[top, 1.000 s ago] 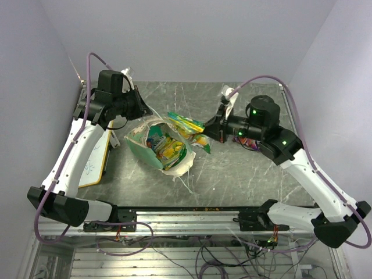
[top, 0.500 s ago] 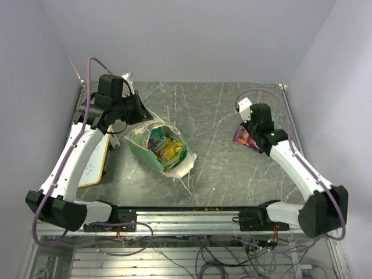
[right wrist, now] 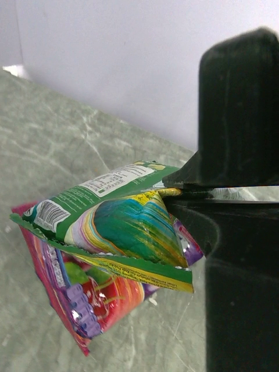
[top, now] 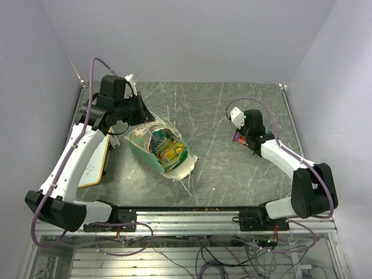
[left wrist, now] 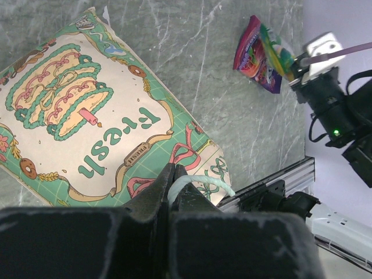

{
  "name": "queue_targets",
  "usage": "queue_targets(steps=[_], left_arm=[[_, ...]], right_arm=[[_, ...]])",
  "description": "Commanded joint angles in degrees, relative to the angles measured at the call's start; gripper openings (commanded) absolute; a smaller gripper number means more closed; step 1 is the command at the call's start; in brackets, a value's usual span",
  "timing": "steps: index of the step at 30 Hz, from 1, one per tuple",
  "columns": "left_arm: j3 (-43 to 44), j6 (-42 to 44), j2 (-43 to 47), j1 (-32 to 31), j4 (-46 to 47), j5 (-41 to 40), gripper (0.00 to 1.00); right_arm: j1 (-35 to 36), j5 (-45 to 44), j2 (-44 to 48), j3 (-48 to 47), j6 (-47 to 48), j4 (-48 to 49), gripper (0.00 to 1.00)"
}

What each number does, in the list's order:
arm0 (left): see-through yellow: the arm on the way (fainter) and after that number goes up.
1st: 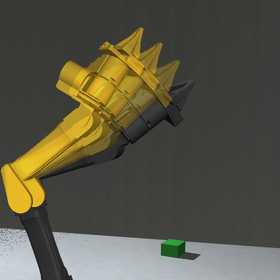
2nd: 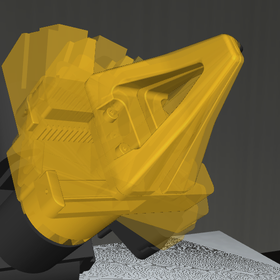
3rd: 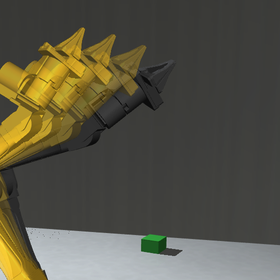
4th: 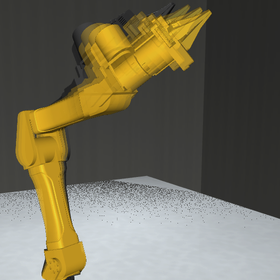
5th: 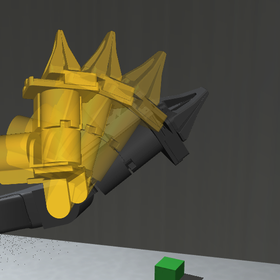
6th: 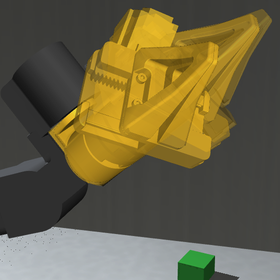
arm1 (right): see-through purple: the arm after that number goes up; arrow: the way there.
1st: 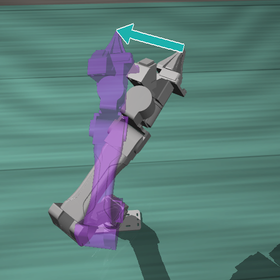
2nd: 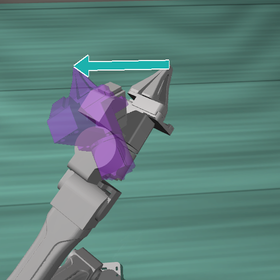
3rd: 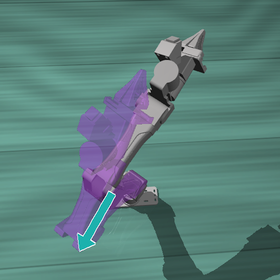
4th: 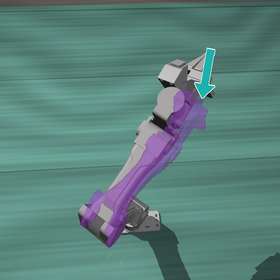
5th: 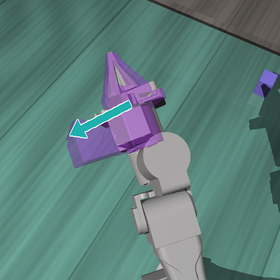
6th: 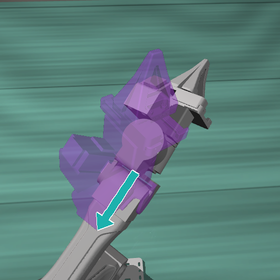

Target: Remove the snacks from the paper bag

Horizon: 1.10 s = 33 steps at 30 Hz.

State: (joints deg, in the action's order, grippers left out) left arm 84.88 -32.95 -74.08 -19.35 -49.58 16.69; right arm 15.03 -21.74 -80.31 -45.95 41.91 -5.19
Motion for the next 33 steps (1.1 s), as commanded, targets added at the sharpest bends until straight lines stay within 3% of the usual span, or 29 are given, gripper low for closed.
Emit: queue_targets(steps=[1,8,11,20,23,29,33], left_arm=[[1.48,0.75,1.14,-0.29,-0.25,0.21,0.07],[1.07,0.25,0.96,-0.26,-0.29,1.03,0.07],[0.75,0.05,1.05,-0.3,-0.26,1.18,0.07],[1.25,0.34,1.27,-0.32,-1.03,1.67,0.07],[1.46,0.49,1.38,-0.26,-1.4,1.82,0.07],[2.33,1.05,1.64,-0.26,-2.3,1.48,0.07],[1.47,0.72,1.91,-0.25,-1.38,2.3,0.07]], right_arm=[[-0.8,5.79,-2.73,2.92,-0.05,6.48,0.0],[-0.82,8.51,-5.34,6.54,-3.7,9.72,0.01],[-0.8,8.59,-5.77,7.28,-3.66,10.42,0.17],[-0.96,9.4,-8.13,6.5,-4.99,11.14,0.38],[-1.03,9.59,-9.62,6.0,-5.91,11.09,0.52],[-0.9,9.82,-5.87,-0.37,-8.46,1.68,0.63],[-0.51,11.71,2.05,-3.95,-13.99,-7.49,0.69]])
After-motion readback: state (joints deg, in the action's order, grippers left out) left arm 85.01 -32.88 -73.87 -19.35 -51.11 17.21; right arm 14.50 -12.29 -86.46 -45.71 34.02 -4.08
